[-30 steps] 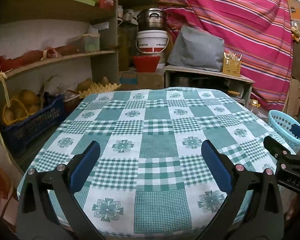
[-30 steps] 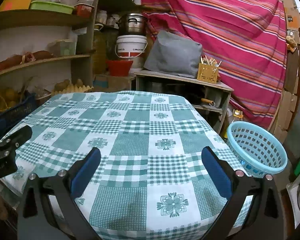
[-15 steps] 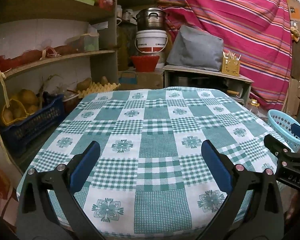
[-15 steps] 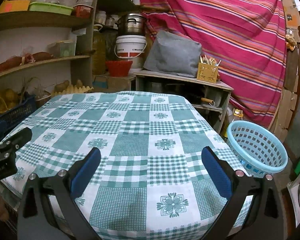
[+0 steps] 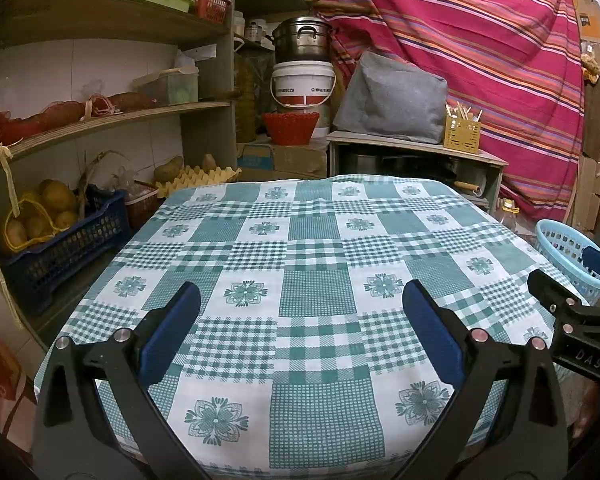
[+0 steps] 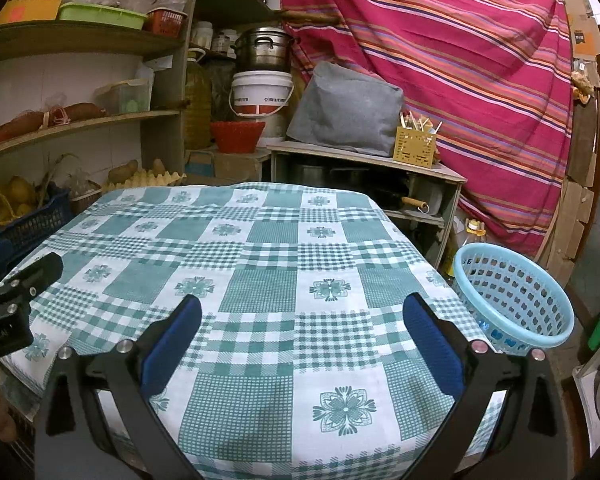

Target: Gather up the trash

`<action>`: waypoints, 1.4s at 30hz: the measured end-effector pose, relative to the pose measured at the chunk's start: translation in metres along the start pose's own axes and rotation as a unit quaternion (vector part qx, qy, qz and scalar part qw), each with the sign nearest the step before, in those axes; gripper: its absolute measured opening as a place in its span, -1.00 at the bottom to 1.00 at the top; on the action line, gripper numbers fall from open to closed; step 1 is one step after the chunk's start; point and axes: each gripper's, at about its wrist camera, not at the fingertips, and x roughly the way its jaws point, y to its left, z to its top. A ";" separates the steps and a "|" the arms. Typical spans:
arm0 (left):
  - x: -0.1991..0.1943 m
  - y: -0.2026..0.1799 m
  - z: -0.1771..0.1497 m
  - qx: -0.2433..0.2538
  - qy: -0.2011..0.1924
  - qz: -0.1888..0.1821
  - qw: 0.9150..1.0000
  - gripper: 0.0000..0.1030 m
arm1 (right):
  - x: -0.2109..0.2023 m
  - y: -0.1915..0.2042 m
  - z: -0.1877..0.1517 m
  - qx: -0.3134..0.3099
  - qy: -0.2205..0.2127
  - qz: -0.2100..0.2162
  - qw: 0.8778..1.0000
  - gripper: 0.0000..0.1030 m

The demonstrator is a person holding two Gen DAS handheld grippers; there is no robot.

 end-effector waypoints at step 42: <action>-0.002 0.006 0.006 0.002 -0.012 0.008 1.000 0.90 | 0.000 -0.002 0.001 0.000 -0.002 0.000 1.000 0.91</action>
